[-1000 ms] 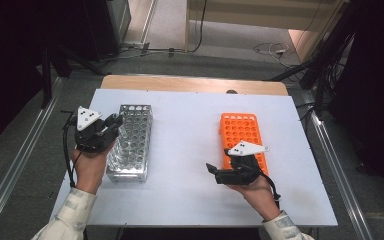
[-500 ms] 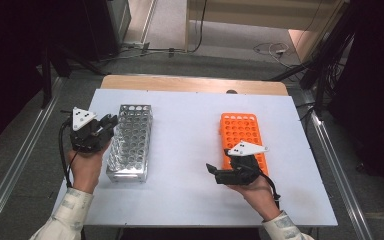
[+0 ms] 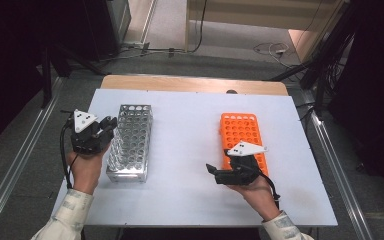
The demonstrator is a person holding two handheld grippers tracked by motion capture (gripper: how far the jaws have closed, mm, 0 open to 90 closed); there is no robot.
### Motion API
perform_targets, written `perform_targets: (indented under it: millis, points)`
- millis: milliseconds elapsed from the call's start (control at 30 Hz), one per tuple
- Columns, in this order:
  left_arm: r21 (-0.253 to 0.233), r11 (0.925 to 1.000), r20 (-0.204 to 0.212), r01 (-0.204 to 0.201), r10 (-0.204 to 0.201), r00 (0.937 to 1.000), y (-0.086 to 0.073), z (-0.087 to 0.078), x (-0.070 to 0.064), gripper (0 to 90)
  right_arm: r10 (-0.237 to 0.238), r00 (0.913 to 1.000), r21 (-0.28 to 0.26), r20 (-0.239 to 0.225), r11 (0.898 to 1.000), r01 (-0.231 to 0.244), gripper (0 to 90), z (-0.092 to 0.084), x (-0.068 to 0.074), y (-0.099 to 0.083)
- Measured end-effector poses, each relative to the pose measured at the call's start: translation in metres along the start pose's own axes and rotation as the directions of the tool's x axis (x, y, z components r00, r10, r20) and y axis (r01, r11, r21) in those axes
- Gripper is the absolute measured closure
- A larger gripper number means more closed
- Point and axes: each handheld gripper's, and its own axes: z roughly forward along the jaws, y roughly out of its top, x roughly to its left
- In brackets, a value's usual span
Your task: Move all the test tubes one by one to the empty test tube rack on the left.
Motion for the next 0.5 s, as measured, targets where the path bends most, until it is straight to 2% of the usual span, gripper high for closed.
perform_targets:
  millis: [233, 500]
  points:
    - [0.022, 0.9992, -0.016, -0.034, 0.034, 0.9993, -0.006, 0.002, -0.003, 75.6, -0.006, 1.0, 0.001, 0.001, 1.0, 0.006, 19.5, 0.001, 0.0, 0.0]
    - [0.064, 0.9968, -0.013, -0.048, 0.049, 0.9987, -0.012, 0.005, -0.004, 75.4, -0.004, 1.0, 0.004, 0.002, 1.0, 0.004, 19.5, 0.001, 0.0, -0.001]
